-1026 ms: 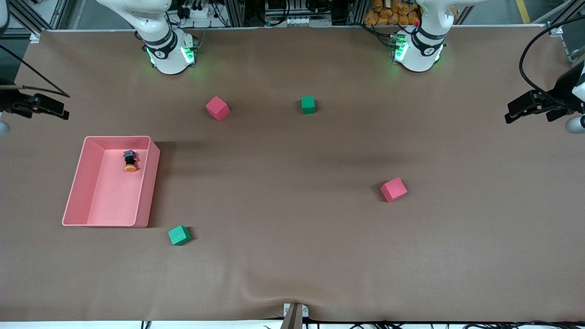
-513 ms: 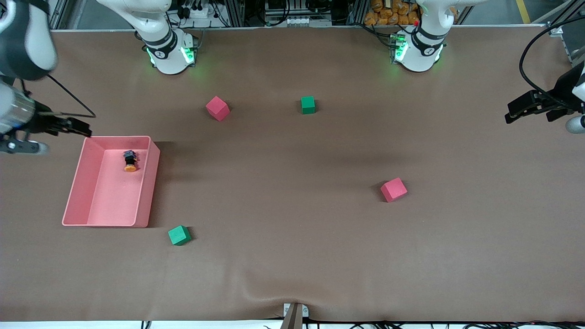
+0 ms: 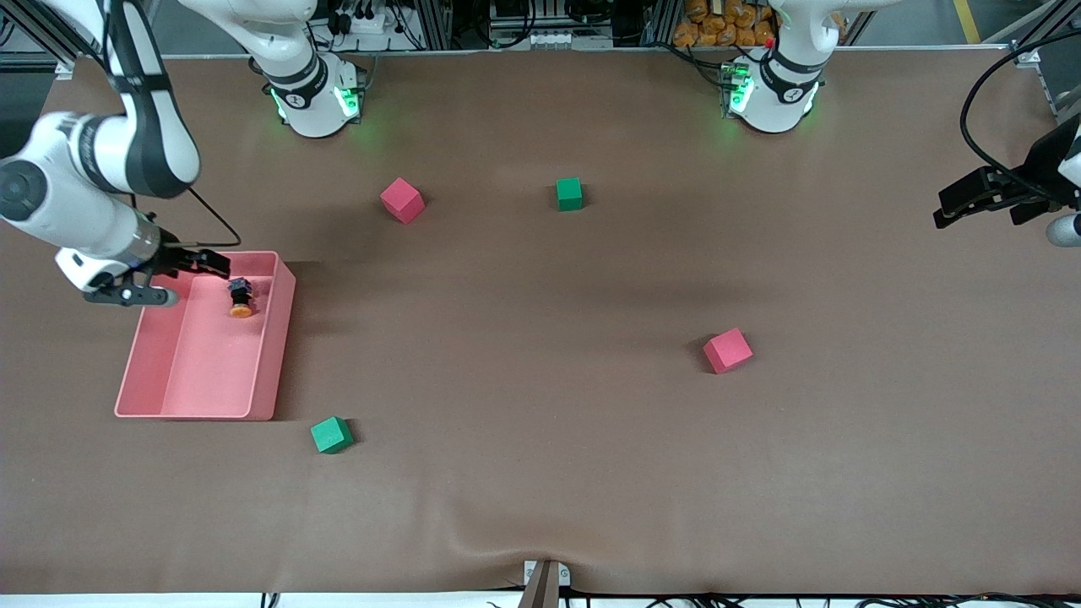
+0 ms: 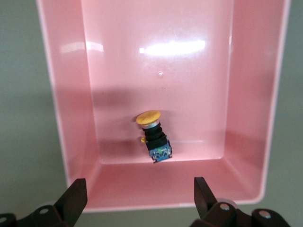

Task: Place and upright button with both arms
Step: 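Reach the right gripper into the pink tray and grasp the yellow button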

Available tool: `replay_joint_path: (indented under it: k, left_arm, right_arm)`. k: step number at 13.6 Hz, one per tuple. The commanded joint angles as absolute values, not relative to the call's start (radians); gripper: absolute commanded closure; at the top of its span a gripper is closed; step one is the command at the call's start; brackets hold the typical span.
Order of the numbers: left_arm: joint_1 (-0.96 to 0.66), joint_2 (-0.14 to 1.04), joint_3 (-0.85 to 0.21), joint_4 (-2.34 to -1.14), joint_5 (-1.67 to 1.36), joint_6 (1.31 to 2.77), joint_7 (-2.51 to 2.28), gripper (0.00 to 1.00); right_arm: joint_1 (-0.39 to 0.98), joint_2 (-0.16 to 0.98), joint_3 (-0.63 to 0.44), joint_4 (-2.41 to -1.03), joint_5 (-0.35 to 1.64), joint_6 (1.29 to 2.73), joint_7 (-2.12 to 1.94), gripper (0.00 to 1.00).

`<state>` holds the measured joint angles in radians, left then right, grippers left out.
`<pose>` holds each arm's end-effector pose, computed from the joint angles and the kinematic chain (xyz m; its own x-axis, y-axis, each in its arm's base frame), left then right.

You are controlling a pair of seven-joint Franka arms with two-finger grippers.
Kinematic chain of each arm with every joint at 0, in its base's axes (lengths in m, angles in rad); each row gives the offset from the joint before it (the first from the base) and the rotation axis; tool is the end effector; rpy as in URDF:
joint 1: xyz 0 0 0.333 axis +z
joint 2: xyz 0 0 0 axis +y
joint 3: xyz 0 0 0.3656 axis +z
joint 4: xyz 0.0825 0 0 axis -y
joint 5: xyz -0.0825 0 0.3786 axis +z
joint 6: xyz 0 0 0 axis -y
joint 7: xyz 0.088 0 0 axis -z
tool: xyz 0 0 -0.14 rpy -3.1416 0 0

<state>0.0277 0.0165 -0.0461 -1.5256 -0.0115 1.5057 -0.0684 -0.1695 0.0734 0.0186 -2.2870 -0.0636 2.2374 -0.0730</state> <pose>0.5473 -0.0115 0.6474 0.9981 0.0492 -0.0371 0.0496 -0.9987 0.0097 0.4982 -0.0794 0.3312 0.9913 -0.0373 -0.1263 -0.0333 -0.9989 0.0343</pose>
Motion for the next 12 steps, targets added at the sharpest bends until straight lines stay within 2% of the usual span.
replay_joint_path:
  k: [1, 8, 12]
  left_arm:
    - [0.038, 0.018, -0.048, -1.512, -0.034, 1.502, -0.054, 0.0]
    - [0.04, 0.014, -0.046, -1.513, -0.034, 1.499, -0.045, 0.0]
    - [0.049, 0.017, -0.046, -1.513, -0.032, 1.499, -0.028, 0.0]
  right_arm:
    - [-0.204, 0.175, 0.031, -2.289, -0.08, 2.325, -0.089, 0.0]
    - [-0.239, 0.308, 0.031, -2.338, -0.078, 2.509, -0.153, 0.0]
    - [-0.256, 0.357, 0.031, -2.338, -0.078, 2.531, -0.155, 0.0]
